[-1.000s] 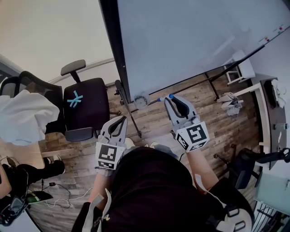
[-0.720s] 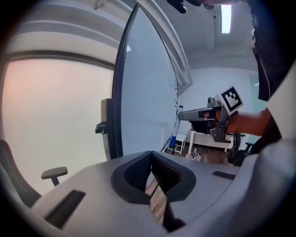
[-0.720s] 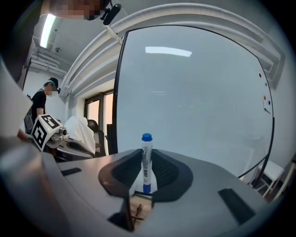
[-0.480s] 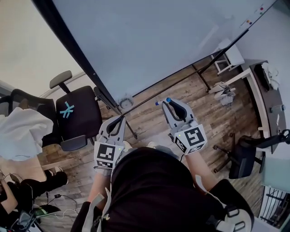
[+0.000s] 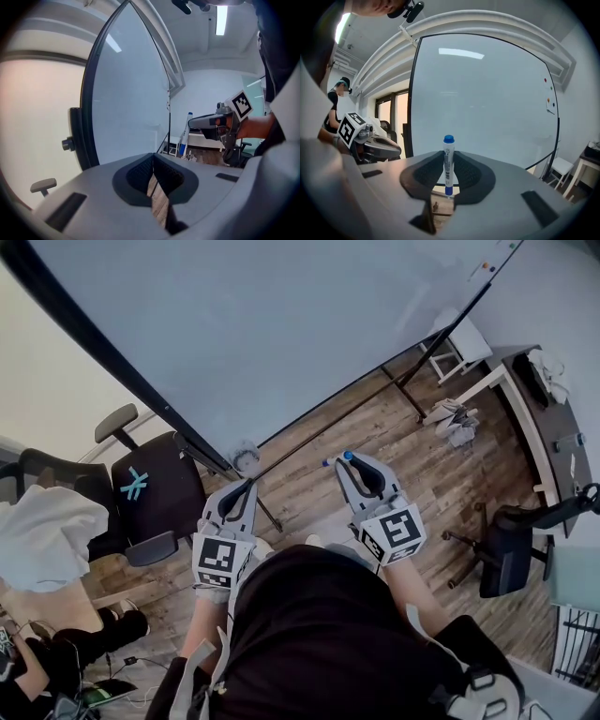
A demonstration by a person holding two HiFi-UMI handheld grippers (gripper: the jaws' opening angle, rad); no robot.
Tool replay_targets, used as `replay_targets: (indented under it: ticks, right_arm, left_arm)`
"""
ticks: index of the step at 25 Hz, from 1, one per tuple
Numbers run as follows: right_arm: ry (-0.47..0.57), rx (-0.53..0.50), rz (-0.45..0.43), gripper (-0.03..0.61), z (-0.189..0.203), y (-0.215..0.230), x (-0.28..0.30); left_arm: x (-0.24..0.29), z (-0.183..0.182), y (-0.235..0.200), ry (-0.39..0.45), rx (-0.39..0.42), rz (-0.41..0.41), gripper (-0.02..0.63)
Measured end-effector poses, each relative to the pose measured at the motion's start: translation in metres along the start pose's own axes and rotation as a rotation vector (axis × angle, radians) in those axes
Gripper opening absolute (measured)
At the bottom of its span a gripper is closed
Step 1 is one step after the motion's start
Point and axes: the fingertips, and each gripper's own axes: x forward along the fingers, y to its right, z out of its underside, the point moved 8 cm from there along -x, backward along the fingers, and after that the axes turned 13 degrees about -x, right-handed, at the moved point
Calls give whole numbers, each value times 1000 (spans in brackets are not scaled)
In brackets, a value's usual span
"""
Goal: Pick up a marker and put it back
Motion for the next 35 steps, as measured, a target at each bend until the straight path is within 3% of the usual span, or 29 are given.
replay_targets:
  ticks: [7, 18, 35]
  right_arm:
    - [-23, 9, 18, 77, 10, -2, -12]
    - [-41, 17, 15, 77, 17, -3, -18]
    - [6, -39, -141, 77, -10, -16, 27]
  left_arm:
    - [3, 2, 4, -39, -2, 14, 9]
    - [1, 1, 4, 1, -8, 0, 9]
    - [-42, 20, -14, 21, -67, -151, 9]
